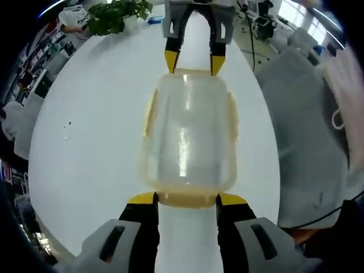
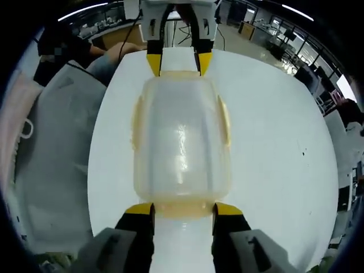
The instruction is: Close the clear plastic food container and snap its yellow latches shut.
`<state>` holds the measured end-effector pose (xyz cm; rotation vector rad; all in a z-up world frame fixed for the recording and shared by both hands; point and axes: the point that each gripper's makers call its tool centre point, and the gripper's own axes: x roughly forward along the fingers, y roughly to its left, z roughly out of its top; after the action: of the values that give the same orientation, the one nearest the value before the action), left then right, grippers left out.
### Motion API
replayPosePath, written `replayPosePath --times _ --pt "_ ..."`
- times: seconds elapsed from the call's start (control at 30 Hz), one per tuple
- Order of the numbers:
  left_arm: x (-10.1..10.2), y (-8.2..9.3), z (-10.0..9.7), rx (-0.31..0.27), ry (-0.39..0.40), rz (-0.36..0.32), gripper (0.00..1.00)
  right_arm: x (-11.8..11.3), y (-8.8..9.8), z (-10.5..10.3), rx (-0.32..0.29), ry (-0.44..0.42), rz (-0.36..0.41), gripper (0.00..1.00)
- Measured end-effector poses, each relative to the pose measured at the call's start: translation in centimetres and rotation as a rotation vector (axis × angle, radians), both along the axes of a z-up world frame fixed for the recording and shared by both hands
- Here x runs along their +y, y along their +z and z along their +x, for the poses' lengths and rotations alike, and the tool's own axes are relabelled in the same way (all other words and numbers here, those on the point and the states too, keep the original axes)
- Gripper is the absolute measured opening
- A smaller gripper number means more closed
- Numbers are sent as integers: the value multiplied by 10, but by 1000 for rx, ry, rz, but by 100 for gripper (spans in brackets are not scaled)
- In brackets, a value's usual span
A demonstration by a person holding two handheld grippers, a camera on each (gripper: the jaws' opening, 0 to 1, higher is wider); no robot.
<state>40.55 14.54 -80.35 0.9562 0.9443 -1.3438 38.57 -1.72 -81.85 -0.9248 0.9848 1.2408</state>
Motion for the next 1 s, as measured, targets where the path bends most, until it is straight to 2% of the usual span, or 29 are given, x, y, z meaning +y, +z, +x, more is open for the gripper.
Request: replayPosePath --times 0.47,0.8,1.0 --pt "-23 -8 -4 12 -1 -26 37 -24 -10 -2 19 -10 -34 37" --pt "-29 -14 -4 15 0 -37 37 -30 -11 -3 25 -18 -32 37" --pt "-29 -25 -2 21 9 -29 37 -30 -12 -1 20 -28 -24 37"
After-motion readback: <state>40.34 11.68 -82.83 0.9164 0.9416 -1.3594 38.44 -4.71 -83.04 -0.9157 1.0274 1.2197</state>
